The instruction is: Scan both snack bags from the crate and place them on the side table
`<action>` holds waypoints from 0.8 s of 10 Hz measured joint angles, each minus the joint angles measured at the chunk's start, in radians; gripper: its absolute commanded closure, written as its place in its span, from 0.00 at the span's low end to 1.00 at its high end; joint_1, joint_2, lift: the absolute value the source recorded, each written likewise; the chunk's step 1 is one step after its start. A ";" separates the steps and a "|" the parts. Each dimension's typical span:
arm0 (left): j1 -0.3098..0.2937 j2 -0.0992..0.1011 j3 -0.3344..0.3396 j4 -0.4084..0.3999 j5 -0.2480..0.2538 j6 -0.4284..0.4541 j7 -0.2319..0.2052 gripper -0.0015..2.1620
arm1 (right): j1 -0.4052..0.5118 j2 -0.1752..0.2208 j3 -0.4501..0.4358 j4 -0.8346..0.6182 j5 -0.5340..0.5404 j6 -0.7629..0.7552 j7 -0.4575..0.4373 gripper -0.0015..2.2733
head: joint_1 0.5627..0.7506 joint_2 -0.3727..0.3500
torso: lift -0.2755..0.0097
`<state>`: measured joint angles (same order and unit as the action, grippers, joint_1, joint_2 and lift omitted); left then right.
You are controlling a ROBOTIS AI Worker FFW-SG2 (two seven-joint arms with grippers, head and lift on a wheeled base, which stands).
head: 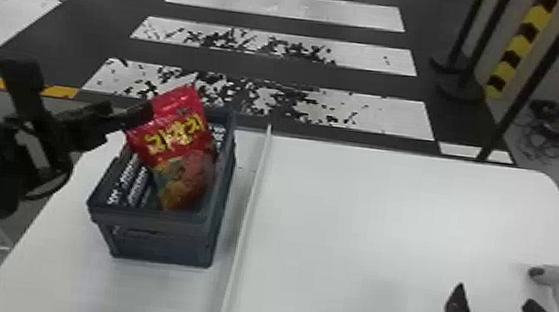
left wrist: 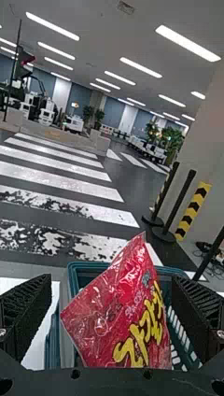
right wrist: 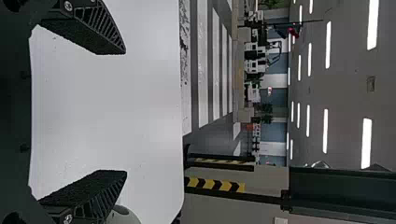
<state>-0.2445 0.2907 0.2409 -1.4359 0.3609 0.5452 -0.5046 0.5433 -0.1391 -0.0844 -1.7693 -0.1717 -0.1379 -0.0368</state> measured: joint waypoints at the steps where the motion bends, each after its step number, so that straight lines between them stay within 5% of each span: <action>1: 0.000 0.003 0.000 0.004 -0.001 0.000 0.001 0.02 | -0.004 -0.001 0.000 0.008 -0.001 -0.001 0.000 0.03 | 0.70 0.56 | 0.63; 5: -0.037 -0.004 -0.010 0.077 -0.038 0.000 -0.026 0.17 | -0.016 -0.006 0.000 0.028 -0.013 -0.001 0.001 0.03 | 0.70 0.56 | 0.63; 7: -0.041 -0.009 -0.021 0.078 -0.048 0.000 -0.054 0.65 | -0.019 -0.008 -0.003 0.034 -0.017 -0.002 0.000 0.03 | 0.70 0.54 | 0.63; 8: -0.041 -0.013 -0.021 0.077 -0.050 0.001 -0.057 0.67 | -0.020 -0.008 -0.005 0.035 -0.019 -0.003 0.000 0.03 | 0.70 0.53 | 0.63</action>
<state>-0.2859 0.2774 0.2200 -1.3587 0.3111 0.5458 -0.5617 0.5233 -0.1472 -0.0892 -1.7345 -0.1902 -0.1414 -0.0364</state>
